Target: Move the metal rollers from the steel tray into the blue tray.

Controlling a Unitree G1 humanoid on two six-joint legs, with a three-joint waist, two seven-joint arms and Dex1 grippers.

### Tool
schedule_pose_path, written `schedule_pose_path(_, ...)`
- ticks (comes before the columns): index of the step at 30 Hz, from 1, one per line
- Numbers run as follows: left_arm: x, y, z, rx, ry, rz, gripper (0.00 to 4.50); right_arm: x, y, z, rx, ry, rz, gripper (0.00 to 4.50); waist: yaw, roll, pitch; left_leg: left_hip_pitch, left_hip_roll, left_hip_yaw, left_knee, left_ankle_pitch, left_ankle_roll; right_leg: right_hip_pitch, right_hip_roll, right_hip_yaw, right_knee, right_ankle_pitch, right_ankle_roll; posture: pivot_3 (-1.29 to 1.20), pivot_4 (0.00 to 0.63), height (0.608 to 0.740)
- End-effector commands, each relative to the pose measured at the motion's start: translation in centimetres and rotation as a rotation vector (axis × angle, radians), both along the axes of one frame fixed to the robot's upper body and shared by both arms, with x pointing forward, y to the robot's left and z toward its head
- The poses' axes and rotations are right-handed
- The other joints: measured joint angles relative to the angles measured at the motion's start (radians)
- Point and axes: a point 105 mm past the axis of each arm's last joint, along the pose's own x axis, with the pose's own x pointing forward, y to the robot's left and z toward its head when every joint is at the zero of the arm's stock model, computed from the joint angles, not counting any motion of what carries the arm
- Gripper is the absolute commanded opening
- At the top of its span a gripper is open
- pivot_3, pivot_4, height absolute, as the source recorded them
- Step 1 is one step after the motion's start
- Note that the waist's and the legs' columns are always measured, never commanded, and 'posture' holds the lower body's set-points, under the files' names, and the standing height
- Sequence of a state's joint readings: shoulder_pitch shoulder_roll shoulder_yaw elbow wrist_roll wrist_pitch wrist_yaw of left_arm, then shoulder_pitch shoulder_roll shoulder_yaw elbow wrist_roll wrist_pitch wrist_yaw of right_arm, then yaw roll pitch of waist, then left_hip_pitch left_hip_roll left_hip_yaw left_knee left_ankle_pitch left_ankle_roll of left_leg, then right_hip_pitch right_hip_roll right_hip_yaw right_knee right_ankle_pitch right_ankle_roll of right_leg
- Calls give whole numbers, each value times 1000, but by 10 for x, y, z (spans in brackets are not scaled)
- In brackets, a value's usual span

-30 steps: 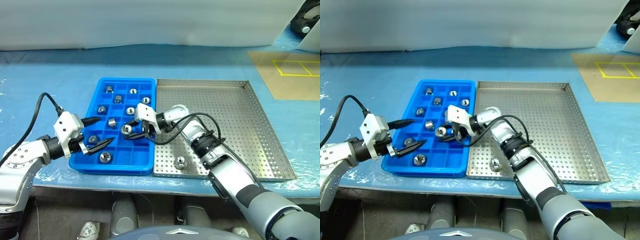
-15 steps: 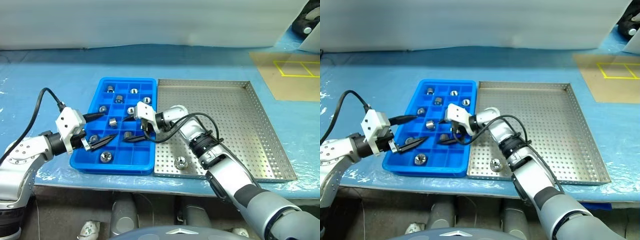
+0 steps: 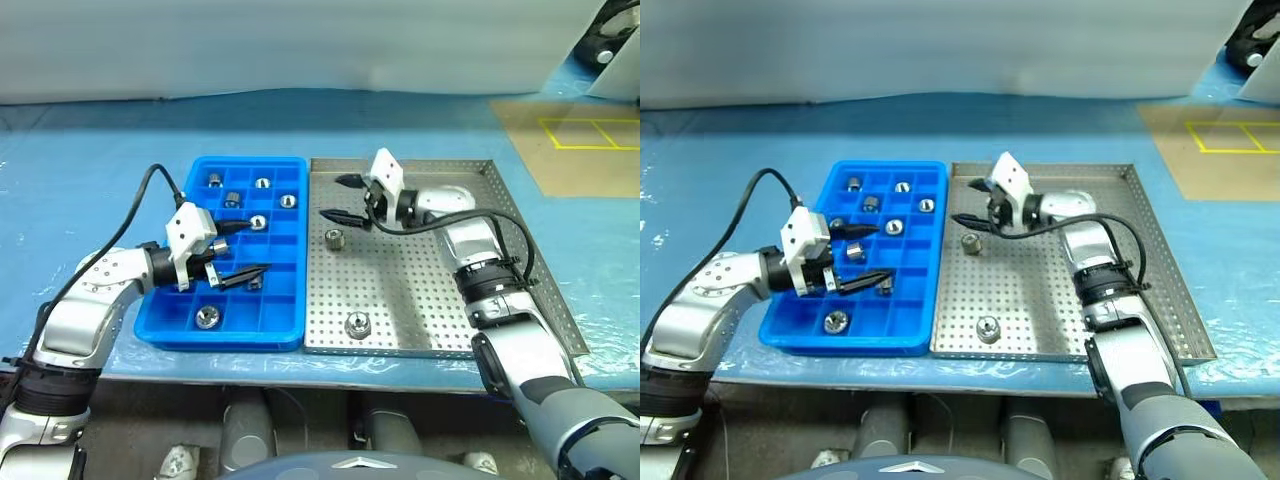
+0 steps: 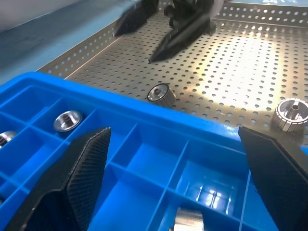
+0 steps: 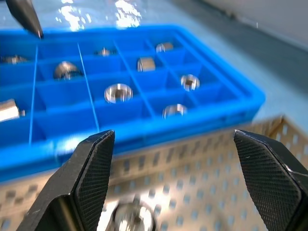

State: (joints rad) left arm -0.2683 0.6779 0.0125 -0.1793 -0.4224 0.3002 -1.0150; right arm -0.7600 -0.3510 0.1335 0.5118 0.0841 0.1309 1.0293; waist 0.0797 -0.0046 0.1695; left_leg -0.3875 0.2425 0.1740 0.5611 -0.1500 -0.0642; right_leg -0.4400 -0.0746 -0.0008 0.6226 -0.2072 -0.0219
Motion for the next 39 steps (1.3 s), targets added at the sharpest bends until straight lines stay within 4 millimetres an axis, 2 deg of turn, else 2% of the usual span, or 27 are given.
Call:
schedule_pose_path(1,6,-7,8,-9,-42,-35,4500,-1,3,-4,-2,-5,-6,4080,-9,0,0,0,0,0,0,0,0,0,0,0,0,0,0,-34,150,740)
schedule_pose_path(10,6,-21,4,-14,-31,-85,4500,-5,25,-31,-22,47,22,4080,-21,0,0,0,0,0,0,0,1,0,0,0,0,0,0,-38,150,740)
schedule_pose_path(19,5,-16,1,0,-24,-68,4500,0,30,-53,-44,83,-14,4080,-19,0,0,1,0,0,0,-1,2,0,-1,0,1,0,0,-19,150,740)
schedule_pose_path(22,5,-14,1,0,-26,-59,4500,3,27,-54,-35,81,-33,3479,-18,0,0,1,0,0,0,-1,2,1,-1,0,1,0,0,-19,150,740)
schedule_pose_path(25,5,-14,0,-1,-25,-56,4500,7,21,-54,-39,71,-69,2510,-17,0,0,1,0,0,0,-1,2,1,-1,0,1,0,0,-19,150,740)
schedule_pose_path(27,5,-14,0,-2,-24,-53,4500,8,19,-54,-39,69,-72,2510,-17,0,0,1,0,0,0,-1,2,1,-1,0,1,0,0,-22,150,740)
schedule_pose_path(31,5,-12,-2,-2,-22,-48,4500,10,17,-52,-49,52,-79,1738,-16,0,0,1,0,0,0,-1,3,1,-1,0,1,0,0,-24,150,740)
schedule_pose_path(35,6,-5,4,-9,-34,-23,4500,9,19,-41,-30,26,-50,1739,-15,0,0,1,0,0,0,-1,3,1,-1,0,1,0,0,-23,150,740)
schedule_pose_path(39,6,12,9,2,-45,30,4500,11,24,-17,-24,-43,-15,1739,-18,0,0,1,0,0,0,-1,3,0,0,0,0,0,0,-12,150,740)
